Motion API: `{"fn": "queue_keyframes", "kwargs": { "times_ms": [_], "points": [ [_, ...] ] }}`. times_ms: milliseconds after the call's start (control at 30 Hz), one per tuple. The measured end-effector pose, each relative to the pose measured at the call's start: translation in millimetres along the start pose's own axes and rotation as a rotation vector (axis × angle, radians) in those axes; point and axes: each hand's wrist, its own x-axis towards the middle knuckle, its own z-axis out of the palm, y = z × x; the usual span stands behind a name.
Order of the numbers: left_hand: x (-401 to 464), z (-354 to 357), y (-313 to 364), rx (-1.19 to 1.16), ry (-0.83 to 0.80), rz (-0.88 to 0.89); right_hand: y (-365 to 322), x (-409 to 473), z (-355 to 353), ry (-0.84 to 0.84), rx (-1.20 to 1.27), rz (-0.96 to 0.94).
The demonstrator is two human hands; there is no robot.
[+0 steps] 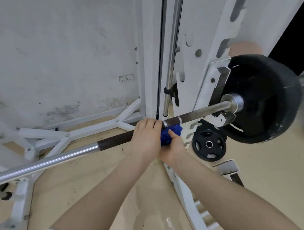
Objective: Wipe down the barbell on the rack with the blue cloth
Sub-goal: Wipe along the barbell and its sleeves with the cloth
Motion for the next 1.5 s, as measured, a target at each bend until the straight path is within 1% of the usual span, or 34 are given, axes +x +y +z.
{"fn": "queue_keyframes", "kwargs": {
  "times_ms": [100,200,267,333,467,533,600,667,700,733,767,833,867,933,967,1033,1067,1100,1167,1200,1233,1267,1300,1400,1500],
  "points": [
    [20,1,21,0.076,-0.030,-0.014,-25,-3,-4,-0.003,0.015,0.004],
    [31,5,40,0.084,-0.035,-0.045,-76,3,-20,-0.006,0.031,-0.092],
    [33,12,50,0.068,-0.030,-0.067,-114,0,-29,0.024,0.076,-0.178],
    [33,19,57,0.065,-0.030,-0.086,-134,-4,-34,0.027,0.109,-0.177],
    [36,27,62,0.043,0.003,-0.142,-124,-3,-36,-0.027,0.123,-0.148],
    [38,29,65,0.038,0.021,-0.179,-113,-6,-32,-0.045,0.065,-0.119],
    [42,30,68,0.069,0.015,-0.210,-104,-15,-28,-0.051,-0.048,-0.030],
    [45,31,71,0.069,0.029,-0.238,-99,-21,-30,-0.033,-0.237,0.067],
    [46,31,73,0.065,0.046,-0.247,-101,-24,-31,-0.018,-0.310,0.081],
    [47,32,74,0.065,0.067,-0.247,-104,-26,-32,-0.002,-0.348,0.054],
    [48,33,74,0.068,0.091,-0.241,-111,-28,-33,0.013,-0.379,-0.020],
    [49,35,74,0.107,0.129,-0.221,-128,-33,-33,0.038,-0.487,-0.228],
    [51,35,73,0.134,0.139,-0.220,-134,-39,-31,0.021,-0.549,-0.321],
    [52,34,71,0.175,0.163,-0.219,-142,-45,-25,-0.072,-0.702,-0.461],
    [52,33,71,0.199,0.166,-0.213,-145,-45,-22,-0.122,-0.832,-0.544],
    [54,34,71,0.247,0.144,-0.205,-149,-38,-15,-0.224,-1.272,-0.754],
    [55,31,73,0.267,0.128,-0.201,-149,-33,-13,-0.279,-1.507,-0.836],
    [56,28,74,0.285,0.096,-0.201,-147,-28,-11,-0.300,-1.742,-0.884],
    [60,22,76,0.270,0.000,-0.192,-143,-22,-8,-0.234,-2.245,-0.976],
    [63,23,73,0.258,-0.030,-0.190,-141,-22,-5,-0.172,-2.459,-1.060],
    [63,22,72,0.233,-0.054,-0.196,-143,-20,-3,-0.123,-2.613,-1.148],
    [63,21,71,0.213,-0.053,-0.200,-147,-18,-1,-0.087,-2.705,-1.210],
    [63,20,70,0.207,-0.044,-0.197,-154,-17,2,-0.035,-2.749,-1.225],
    [64,21,64,0.147,-0.025,-0.179,-186,-14,9,0.179,-2.778,-1.133],
    [66,21,60,0.101,-0.028,-0.163,-194,-15,4,0.257,-2.816,-1.080]
  ]
}}
